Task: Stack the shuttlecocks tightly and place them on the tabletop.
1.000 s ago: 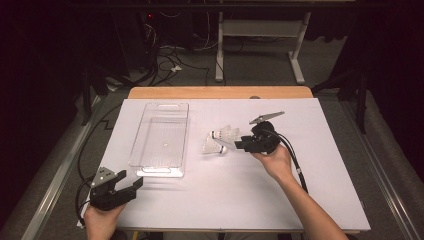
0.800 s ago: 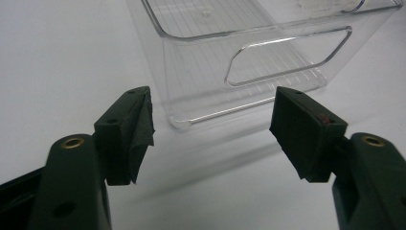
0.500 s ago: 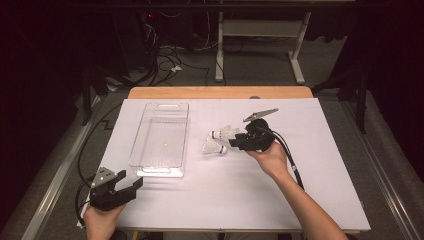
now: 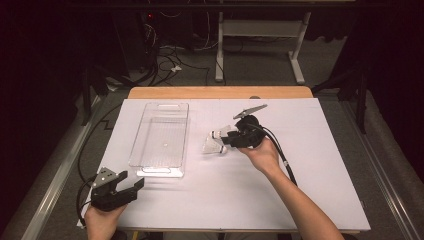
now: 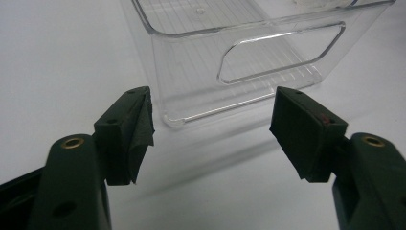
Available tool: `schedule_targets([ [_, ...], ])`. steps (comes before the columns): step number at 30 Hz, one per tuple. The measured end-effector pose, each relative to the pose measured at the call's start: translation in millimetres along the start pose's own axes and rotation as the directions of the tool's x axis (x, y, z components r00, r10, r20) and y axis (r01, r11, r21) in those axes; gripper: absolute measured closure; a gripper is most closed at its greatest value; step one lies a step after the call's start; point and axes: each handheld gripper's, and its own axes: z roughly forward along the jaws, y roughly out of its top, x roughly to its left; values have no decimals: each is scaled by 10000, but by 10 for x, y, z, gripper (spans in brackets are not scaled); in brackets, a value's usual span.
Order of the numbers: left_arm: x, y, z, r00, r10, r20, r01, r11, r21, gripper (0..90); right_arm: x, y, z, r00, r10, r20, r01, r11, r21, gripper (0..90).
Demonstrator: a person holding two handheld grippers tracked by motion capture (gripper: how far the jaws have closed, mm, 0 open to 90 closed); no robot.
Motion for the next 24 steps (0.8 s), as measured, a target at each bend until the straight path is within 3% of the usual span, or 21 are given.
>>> schedule_targets([
  [24, 13, -6, 0, 10000, -67, -67, 67, 10000, 61, 322, 188, 302, 369, 9997, -15, 230, -8, 9948, 1017, 603],
])
